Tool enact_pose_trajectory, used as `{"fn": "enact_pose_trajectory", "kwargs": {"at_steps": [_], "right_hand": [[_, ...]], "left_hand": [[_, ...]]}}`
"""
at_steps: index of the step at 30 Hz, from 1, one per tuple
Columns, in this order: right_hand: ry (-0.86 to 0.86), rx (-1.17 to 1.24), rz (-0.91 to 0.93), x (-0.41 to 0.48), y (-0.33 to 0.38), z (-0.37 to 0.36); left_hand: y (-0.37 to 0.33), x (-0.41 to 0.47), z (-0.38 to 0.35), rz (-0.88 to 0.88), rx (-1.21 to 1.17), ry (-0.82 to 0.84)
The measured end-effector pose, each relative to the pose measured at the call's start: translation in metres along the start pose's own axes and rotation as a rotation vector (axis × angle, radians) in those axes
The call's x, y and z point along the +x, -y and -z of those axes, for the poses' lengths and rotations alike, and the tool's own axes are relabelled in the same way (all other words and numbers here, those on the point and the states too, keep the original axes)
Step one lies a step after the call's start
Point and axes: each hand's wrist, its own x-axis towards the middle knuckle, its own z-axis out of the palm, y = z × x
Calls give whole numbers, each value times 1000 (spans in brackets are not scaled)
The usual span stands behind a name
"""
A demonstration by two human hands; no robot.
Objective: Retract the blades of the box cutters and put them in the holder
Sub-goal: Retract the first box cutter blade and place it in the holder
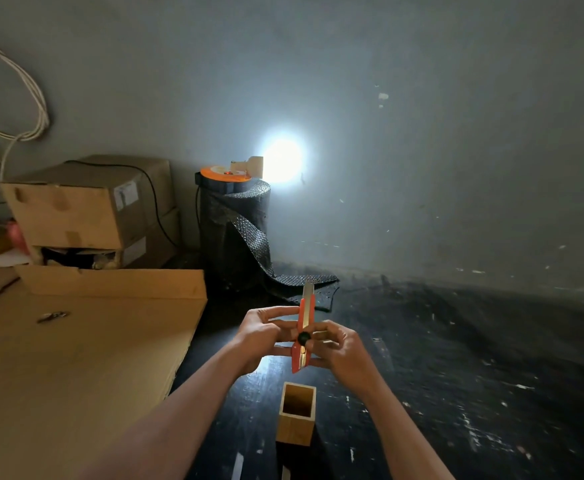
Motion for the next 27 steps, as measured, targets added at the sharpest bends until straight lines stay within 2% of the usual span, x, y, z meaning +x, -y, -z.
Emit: {"fn": "enact_pose_trajectory", "kwargs": {"at_steps": [5, 13, 27], "right_hand": [[10, -59, -21, -8, -6, -7], [-155, -212, 9, -7, -10, -15], [-168, -409, 54, -7, -9, -12]], "left_hand": [[-3, 0, -2, -11, 26, -38], [-11, 0, -13, -44, 38, -32], [-16, 1, -19, -62, 28, 2]]}}
